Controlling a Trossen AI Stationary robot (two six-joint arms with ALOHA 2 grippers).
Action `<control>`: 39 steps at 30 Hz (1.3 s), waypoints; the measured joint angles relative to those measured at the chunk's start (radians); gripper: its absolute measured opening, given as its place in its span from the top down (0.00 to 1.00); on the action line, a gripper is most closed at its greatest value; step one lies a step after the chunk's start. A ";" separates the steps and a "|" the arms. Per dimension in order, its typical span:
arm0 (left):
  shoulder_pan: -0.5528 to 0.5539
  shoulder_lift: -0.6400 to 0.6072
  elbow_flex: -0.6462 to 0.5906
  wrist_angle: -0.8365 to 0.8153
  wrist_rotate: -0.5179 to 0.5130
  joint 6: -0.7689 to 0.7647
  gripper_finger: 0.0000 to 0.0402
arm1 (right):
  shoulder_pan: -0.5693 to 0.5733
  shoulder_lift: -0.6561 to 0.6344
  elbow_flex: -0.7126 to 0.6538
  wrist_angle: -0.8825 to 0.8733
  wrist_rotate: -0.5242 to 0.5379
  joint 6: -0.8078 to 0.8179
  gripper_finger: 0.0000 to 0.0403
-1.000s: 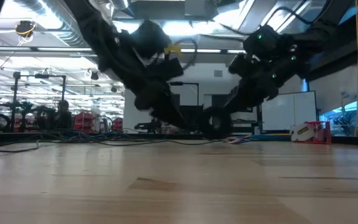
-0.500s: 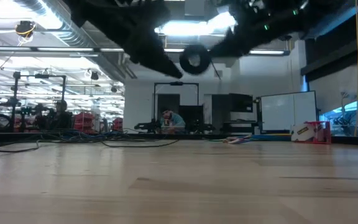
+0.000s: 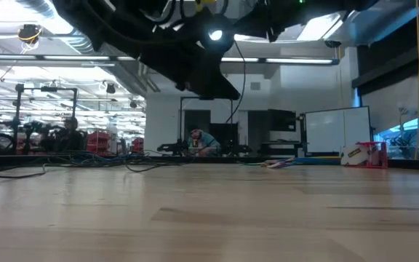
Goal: Coiling cords
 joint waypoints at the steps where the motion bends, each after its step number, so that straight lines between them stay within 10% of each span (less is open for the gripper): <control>1: 0.004 0.008 0.000 0.004 0.000 -0.009 0.68 | 0.000 -0.002 0.000 0.000 0.002 0.000 0.99; 31: 0.115 0.089 0.000 0.119 0.123 -0.086 0.69 | -0.001 -0.004 0.000 -0.042 -0.001 -0.055 0.99; 39: 0.125 0.118 0.000 0.114 0.125 -0.069 0.90 | 0.000 -0.004 0.000 -0.046 -0.002 -0.055 0.99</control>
